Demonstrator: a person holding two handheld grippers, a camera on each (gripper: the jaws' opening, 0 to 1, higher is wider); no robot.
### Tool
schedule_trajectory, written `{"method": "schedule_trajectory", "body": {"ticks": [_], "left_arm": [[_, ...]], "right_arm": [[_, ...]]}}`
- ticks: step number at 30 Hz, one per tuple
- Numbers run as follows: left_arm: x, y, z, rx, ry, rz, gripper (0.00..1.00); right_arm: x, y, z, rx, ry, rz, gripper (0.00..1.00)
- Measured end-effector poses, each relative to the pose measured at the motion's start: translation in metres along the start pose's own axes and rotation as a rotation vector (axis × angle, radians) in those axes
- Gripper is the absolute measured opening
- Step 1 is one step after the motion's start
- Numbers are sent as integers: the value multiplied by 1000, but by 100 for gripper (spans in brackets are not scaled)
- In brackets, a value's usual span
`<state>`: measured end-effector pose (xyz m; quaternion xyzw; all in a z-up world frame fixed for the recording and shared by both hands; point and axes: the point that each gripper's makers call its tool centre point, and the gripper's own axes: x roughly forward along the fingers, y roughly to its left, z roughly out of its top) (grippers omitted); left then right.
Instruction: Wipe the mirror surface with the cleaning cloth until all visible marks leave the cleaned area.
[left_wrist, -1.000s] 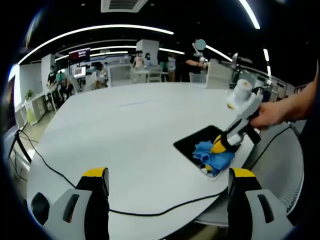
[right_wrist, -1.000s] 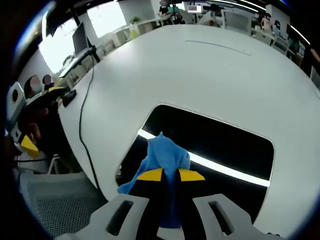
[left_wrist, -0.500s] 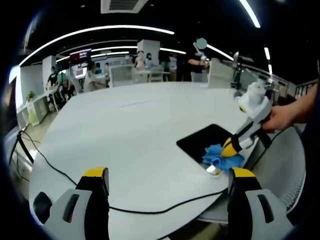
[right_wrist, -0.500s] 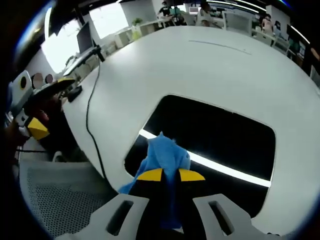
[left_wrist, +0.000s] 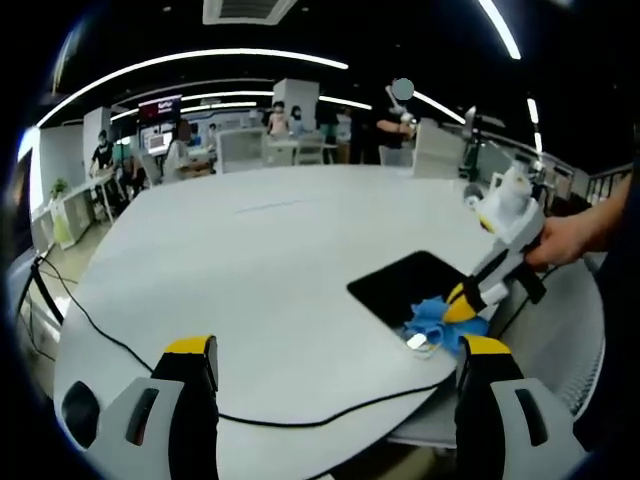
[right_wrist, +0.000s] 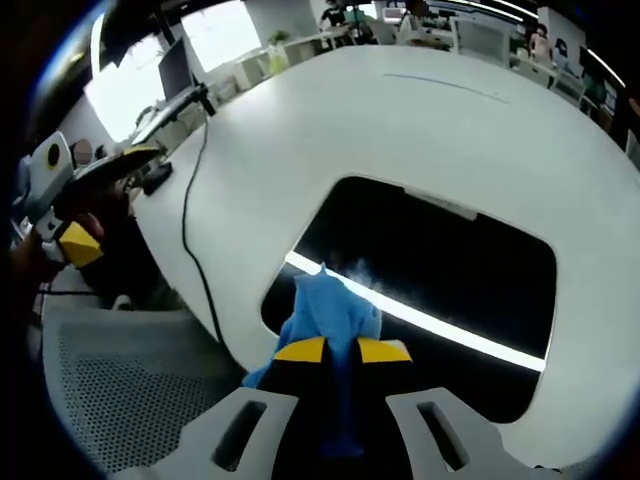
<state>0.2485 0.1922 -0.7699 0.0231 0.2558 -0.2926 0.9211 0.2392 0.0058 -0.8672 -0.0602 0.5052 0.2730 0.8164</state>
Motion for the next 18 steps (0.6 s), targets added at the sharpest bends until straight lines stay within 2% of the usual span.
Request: {"method": "schedule_trajectory", "body": {"ticks": [18], "left_arm": [[-1, 3, 2, 5, -1, 7, 100]], "right_arm": [[0, 0, 0, -2, -3, 14, 5]]}}
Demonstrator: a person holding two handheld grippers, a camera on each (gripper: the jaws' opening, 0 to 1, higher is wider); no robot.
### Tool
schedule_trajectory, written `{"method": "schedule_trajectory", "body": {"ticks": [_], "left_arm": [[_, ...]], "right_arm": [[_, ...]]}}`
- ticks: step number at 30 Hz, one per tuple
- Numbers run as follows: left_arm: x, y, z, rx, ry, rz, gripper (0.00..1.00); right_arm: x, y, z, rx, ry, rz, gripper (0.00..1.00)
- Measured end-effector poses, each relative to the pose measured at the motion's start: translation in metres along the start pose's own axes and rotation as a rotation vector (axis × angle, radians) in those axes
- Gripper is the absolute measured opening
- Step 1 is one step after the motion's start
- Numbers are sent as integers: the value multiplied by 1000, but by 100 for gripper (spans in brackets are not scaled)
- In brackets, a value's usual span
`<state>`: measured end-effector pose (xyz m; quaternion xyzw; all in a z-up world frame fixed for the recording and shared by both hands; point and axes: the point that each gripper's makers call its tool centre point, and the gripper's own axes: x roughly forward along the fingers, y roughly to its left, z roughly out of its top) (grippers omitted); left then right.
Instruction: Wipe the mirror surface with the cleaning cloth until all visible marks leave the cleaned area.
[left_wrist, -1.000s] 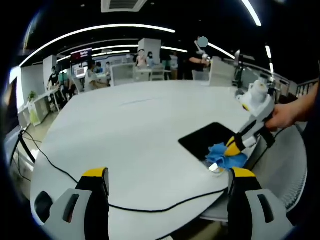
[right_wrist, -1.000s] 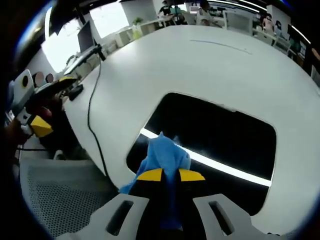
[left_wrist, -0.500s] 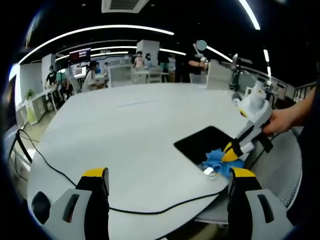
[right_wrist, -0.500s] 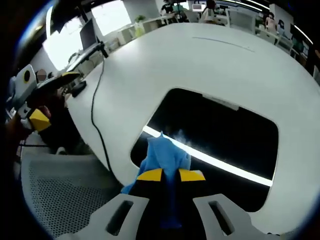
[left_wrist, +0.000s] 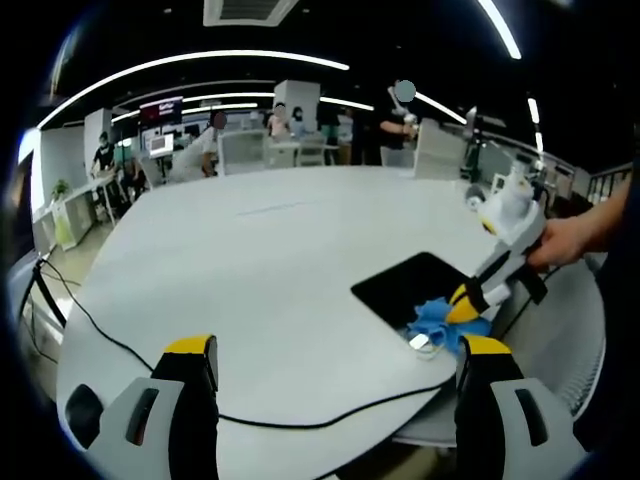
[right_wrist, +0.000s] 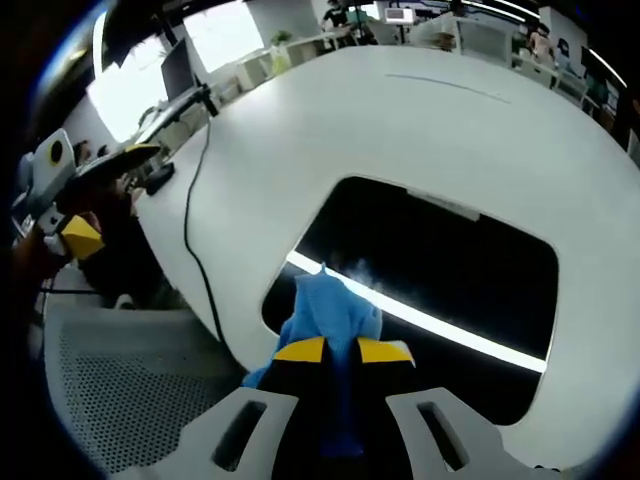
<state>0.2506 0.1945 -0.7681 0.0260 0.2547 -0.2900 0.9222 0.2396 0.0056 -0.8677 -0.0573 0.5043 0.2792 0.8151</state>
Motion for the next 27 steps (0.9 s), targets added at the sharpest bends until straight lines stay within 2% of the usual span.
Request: {"method": "schedule_trajectory", "body": {"ticks": [27], "left_arm": [[4, -3, 0, -13, -2, 2, 100]], "right_arm": [[-8, -21, -6, 42, -18, 14, 5]]}}
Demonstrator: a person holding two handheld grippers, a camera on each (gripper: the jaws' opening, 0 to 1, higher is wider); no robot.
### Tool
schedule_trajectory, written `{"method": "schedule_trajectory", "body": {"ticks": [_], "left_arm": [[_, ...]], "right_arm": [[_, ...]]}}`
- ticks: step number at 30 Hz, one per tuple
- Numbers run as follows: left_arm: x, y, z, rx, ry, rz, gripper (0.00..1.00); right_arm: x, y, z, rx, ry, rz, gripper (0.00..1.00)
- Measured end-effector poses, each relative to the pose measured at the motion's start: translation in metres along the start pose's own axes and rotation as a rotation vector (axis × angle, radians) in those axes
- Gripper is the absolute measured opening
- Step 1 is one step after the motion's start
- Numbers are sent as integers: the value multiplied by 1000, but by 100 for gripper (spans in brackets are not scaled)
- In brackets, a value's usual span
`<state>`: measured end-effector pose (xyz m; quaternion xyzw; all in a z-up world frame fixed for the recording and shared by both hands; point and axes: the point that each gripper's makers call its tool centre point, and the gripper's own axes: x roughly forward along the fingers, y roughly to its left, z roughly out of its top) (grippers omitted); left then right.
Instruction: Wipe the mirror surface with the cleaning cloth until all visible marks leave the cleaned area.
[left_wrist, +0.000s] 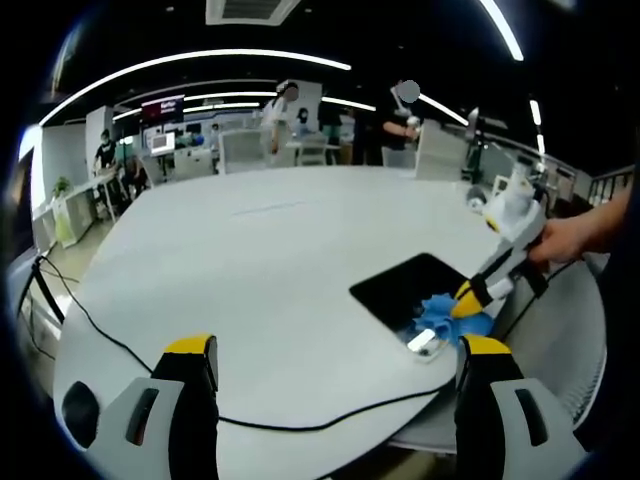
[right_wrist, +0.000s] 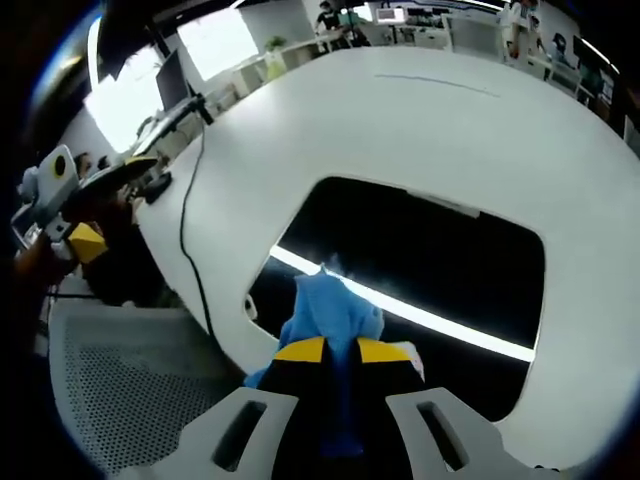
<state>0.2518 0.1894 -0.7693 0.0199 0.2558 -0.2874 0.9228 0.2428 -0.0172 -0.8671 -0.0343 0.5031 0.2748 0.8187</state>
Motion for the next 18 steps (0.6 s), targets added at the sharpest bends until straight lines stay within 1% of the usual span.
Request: {"method": "schedule_trajectory", "body": {"ticks": [3, 7, 11, 18], "left_arm": [[1, -2, 1, 1, -2, -5, 100], [1, -3, 5, 6, -7, -7, 100], [2, -2, 5, 6, -8, -5, 100], [3, -5, 4, 5, -4, -10, 100]], "right_arm": [[-1, -1, 0, 0, -10, 1, 5], [-3, -5, -1, 24, -19, -2, 5], [-6, -10, -3, 40, -20, -8, 5], [-5, -10, -2, 37, -11, -14, 5]]}}
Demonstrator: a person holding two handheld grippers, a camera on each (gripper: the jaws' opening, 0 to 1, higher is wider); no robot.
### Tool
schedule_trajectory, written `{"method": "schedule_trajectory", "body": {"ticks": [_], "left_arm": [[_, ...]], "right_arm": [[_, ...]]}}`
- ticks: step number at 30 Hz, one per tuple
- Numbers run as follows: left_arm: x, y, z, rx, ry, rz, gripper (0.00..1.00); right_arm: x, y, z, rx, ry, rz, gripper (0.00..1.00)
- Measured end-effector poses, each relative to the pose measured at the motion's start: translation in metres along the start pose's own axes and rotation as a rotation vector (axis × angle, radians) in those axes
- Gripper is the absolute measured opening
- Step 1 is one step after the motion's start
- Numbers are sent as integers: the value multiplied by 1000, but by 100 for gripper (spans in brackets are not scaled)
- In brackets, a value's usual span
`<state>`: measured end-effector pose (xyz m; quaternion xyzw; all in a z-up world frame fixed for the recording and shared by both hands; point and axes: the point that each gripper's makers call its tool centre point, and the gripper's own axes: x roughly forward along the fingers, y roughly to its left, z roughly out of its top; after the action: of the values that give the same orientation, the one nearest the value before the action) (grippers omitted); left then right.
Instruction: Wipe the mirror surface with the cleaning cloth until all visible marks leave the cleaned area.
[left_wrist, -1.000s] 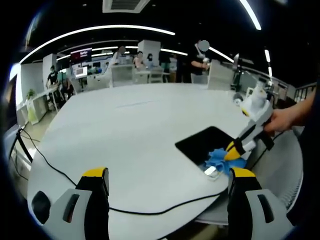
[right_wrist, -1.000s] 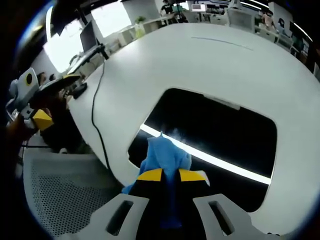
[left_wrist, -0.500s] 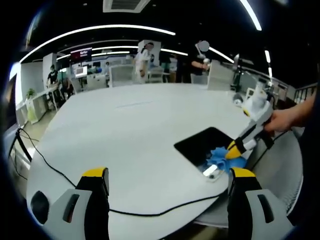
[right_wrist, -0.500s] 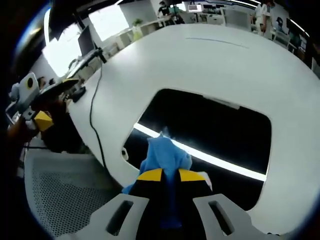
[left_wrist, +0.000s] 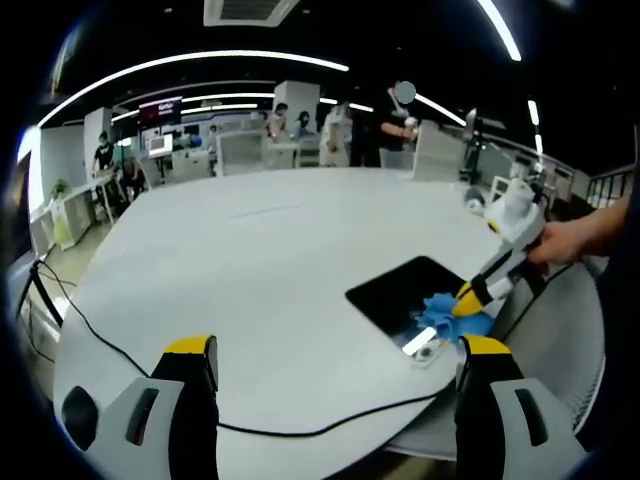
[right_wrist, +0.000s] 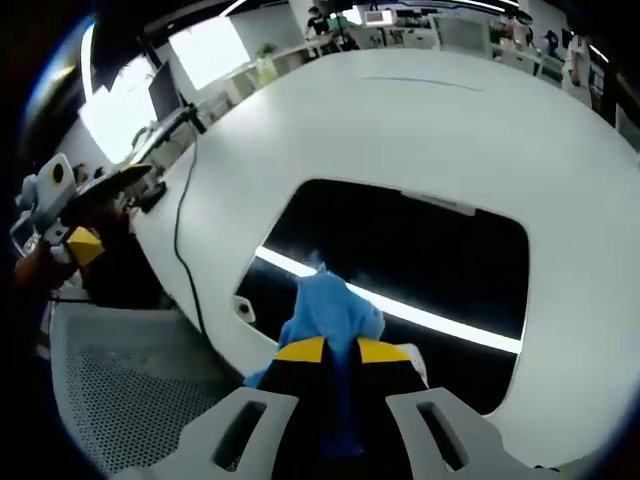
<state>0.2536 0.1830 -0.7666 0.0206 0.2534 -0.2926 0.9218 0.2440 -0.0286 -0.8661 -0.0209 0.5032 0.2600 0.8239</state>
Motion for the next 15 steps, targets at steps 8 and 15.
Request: {"method": "schedule_trajectory", "body": {"ticks": [8, 15], "left_arm": [[1, -1, 1, -1, 1, 0, 100], [1, 1, -1, -3, 0, 2, 100]], "right_arm": [[4, -3, 5, 10, 27, -9, 5], [8, -6, 11, -1, 26, -20, 5]]}}
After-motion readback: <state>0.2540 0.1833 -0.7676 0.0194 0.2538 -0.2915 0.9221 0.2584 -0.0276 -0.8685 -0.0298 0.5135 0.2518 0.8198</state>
